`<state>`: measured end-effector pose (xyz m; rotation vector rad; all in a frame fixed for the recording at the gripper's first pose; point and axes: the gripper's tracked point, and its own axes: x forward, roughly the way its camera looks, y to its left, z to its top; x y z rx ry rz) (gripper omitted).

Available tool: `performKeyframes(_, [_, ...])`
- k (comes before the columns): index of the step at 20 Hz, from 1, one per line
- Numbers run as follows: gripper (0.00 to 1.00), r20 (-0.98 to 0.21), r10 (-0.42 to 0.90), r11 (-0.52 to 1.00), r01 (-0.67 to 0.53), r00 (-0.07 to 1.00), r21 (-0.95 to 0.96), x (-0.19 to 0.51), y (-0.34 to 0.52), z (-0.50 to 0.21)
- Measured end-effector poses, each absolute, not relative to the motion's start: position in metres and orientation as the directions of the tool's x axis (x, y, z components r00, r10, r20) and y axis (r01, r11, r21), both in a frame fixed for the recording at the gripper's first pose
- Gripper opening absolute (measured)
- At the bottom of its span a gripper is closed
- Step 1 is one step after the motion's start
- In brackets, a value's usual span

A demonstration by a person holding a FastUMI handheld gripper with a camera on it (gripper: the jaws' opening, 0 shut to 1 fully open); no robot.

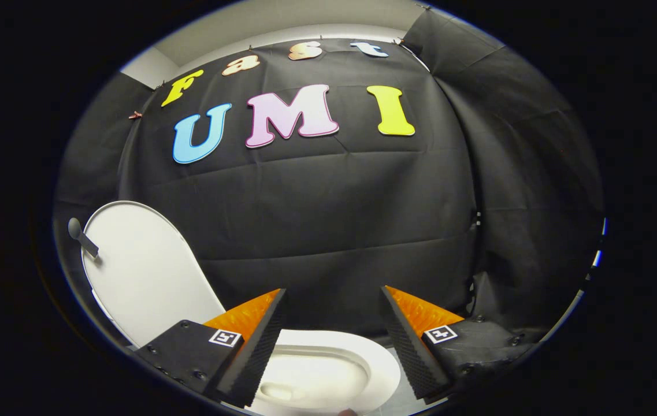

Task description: Open the toilet lid.

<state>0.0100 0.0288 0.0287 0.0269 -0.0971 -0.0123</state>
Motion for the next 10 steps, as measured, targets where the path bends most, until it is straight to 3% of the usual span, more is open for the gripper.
performKeyframes(10, [0.99,0.08,-0.011,0.999,0.008,0.997,0.037,0.0118,0.0283,0.0251])
